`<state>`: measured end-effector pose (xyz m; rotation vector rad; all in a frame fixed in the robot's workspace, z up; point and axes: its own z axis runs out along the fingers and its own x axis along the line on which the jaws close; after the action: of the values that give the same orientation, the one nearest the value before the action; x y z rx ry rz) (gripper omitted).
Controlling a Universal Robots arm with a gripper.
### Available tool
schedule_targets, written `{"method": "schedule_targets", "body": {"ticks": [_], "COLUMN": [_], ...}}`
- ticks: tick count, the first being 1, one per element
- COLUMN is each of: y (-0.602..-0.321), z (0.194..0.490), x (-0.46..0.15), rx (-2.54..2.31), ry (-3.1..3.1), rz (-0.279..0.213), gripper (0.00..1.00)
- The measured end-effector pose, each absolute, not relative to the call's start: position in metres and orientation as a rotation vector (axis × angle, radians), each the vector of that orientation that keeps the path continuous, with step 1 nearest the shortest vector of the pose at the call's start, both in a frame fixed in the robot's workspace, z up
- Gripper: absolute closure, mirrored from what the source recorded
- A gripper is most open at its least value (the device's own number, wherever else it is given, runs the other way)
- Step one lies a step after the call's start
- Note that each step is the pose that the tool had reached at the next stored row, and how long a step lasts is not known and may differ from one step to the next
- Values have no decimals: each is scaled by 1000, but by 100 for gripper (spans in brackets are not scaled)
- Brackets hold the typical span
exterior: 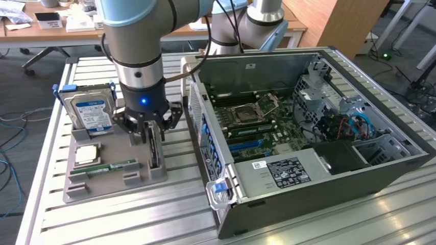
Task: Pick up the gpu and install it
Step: 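Pick up the gpu and move the gpu toward the slot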
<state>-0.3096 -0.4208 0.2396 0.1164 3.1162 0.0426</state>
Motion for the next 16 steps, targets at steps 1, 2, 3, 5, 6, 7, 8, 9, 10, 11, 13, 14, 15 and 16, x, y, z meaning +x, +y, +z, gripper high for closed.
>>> {"method": "schedule_targets", "body": {"ticks": [1,2,3,5,6,7,8,9,10,11,13,14,15,16], "y": [-421,-421,-421,-420,-420,-419,-419,-419,-419,-419,-418,-418,-418,-417], "z": [239,238,238,237,236,236,236,236,235,235,234,234,234,233], "x": [-310,-310,-310,-310,-310,-310,-310,-310,-310,-311,-311,-311,-311,-311], "rx": [116,116,116,117,116,113,109,108,107,105,95,89,82,71], "ry": [3116,3116,3116,3116,3116,3116,3117,3117,3117,3117,3117,3117,3118,3118], "rz": [43,43,44,46,46,47,47,47,47,47,47,47,47,48], "gripper": [53,53,53,53,53,53,53,53,53,53,53,53,53,53]}}
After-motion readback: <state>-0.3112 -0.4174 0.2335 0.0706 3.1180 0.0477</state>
